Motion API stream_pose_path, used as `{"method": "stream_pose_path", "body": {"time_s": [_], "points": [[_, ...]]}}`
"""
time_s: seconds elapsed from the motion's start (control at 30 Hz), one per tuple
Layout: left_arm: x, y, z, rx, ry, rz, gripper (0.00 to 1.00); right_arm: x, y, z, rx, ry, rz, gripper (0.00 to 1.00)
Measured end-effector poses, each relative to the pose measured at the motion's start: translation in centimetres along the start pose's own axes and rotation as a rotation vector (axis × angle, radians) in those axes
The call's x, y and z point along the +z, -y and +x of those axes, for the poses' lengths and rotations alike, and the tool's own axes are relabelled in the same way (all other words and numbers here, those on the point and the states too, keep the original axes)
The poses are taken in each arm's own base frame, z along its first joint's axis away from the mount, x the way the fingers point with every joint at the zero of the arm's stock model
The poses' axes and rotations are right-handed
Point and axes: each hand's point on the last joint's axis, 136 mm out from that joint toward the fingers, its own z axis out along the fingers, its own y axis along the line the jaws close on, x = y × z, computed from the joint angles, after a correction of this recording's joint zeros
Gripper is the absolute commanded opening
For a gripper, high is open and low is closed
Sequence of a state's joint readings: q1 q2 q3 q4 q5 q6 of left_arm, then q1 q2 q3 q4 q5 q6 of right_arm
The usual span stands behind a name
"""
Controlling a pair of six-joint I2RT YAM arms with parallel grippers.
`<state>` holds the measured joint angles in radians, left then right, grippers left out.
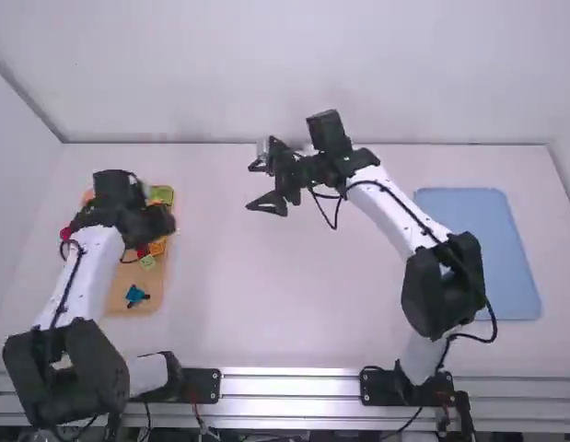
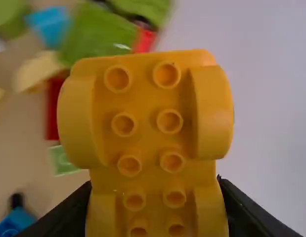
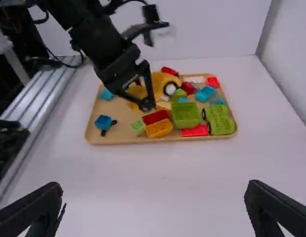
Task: Assemble lego blocks to make yellow taxi
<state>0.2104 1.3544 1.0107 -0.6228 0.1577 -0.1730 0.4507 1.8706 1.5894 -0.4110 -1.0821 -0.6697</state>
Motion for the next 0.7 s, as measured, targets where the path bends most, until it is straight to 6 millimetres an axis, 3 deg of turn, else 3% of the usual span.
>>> {"method": "stream_pose_path", "body": {"time_s": [0.03, 0.07, 0.1, 0.17, 0.23, 0.27, 0.4, 0.5, 0.57, 0.7], "points": [[0.2, 1.3, 0.3, 0.055, -0.005, 0.018, 0.19, -0.3, -0.2, 0.1, 0.009, 0.000, -0.005, 0.98], [0.5, 3.8, 0.6, 0.163, -0.005, 0.056, 0.18, -0.9, -0.5, 0.1, 0.030, -0.004, -0.007, 0.98], [0.8, 5.8, 0.9, 0.246, -0.001, 0.088, 0.18, -1.5, -0.8, 0.2, 0.051, -0.017, -0.004, 0.98], [1.2, 7.9, 1.4, 0.334, -0.002, 0.124, 0.22, -2.5, -1.4, 0.3, 0.074, -0.045, 0.011, 0.98], [2.1, 11.4, 3.3, 0.506, -0.035, 0.191, 0.24, -4.5, -2.4, -0.3, 0.058, -0.084, 0.055, 0.98], [2.1, 11.4, 3.3, 0.506, -0.035, 0.191, 0.24, -4.5, -2.4, -0.3, 0.058, -0.084, 0.055, 0.98], [4.2, 15.9, 7.8, 0.805, -0.115, 0.270, 0.24, -9.0, -5.1, -3.7, -0.111, -0.084, 0.218, 0.98], [5.1, 17.3, 10.1, 0.951, -0.156, 0.302, 0.24, -10.6, -6.1, -4.7, -0.178, -0.051, 0.306, 0.98], [5.7, 18.2, 11.8, 1.068, -0.183, 0.326, 0.24, -11.1, -6.4, -4.5, -0.201, -0.022, 0.361, 0.98], [6.4, 19.4, 15.1, 1.309, -0.231, 0.378, 0.32, -11.4, -6.4, -1.9, -0.176, 0.020, 0.432, 0.98]]}}
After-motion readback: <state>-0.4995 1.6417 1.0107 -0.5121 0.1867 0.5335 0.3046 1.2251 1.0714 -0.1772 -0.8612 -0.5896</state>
